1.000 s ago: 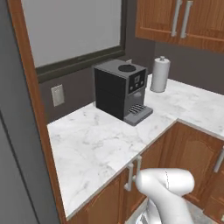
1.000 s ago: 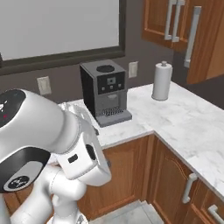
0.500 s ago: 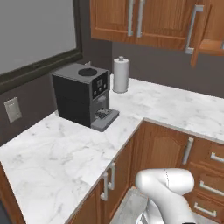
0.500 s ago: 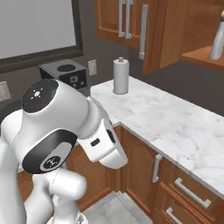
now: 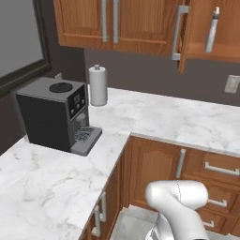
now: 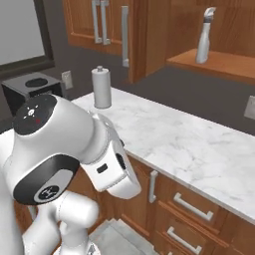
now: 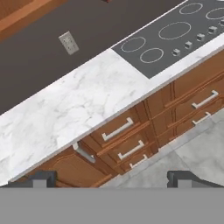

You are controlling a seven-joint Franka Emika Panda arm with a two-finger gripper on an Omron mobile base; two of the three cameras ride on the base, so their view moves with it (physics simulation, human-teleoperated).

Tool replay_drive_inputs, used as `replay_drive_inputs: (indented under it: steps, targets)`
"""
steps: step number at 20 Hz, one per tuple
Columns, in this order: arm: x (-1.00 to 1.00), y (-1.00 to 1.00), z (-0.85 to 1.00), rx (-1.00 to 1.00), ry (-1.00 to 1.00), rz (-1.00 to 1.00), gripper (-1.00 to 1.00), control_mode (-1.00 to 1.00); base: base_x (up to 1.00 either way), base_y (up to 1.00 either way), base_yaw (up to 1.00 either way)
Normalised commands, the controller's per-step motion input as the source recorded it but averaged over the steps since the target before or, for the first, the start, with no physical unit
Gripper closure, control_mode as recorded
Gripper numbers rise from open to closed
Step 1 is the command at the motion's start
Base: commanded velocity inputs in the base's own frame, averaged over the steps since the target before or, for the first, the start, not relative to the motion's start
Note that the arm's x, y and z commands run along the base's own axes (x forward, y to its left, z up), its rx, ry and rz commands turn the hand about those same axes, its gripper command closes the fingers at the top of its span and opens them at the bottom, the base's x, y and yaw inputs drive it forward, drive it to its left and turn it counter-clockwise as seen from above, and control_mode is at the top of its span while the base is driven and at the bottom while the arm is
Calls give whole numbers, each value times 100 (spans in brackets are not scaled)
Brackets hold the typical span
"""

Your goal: Move the cutting board and knife to the sink. Then move spray from the cabinet to the counter.

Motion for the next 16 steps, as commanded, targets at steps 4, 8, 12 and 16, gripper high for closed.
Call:
replay_drive_inputs:
  steps: [4, 8, 12, 16]
  targets:
    - [0, 0, 0, 0, 0, 0, -100, 100, 81, -4, 0]
    - [0, 0, 0, 0, 0, 0, -100, 100, 67, -31, -15]
    - [0, 0, 0, 0, 0, 0, -100, 100, 53, -9, -38]
    - [0, 0, 0, 0, 0, 0, -100, 100, 48, 1, -32]
